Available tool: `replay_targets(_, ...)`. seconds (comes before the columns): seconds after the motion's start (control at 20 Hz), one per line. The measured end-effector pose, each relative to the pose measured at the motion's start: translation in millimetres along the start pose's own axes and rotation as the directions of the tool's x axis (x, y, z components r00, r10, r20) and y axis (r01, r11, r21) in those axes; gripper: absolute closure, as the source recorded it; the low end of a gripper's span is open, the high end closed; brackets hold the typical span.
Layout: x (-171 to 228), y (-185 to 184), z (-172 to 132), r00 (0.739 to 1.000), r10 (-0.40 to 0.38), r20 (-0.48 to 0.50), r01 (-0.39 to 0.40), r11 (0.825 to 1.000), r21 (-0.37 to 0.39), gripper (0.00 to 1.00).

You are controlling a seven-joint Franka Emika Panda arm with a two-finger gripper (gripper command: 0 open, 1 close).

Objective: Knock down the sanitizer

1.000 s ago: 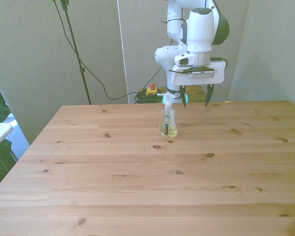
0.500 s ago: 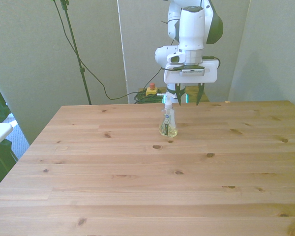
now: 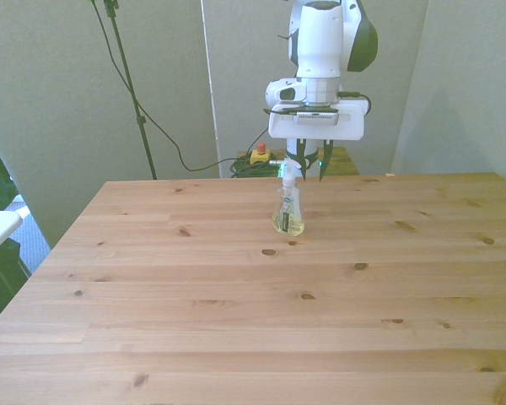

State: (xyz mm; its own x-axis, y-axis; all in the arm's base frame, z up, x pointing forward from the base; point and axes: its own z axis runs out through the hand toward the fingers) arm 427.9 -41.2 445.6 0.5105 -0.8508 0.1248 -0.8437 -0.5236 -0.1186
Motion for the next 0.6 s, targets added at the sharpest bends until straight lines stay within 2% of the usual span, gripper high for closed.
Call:
replay_targets(0.3, 20.2, -2.3, 17.4, 0.998, 0.066, 0.005, -0.066, 0.997, -0.027, 1.0)
replay_targets(0.6, 38.4, 6.4, 22.9, 0.991, 0.132, -0.01, -0.132, 0.991, -0.013, 1.0)
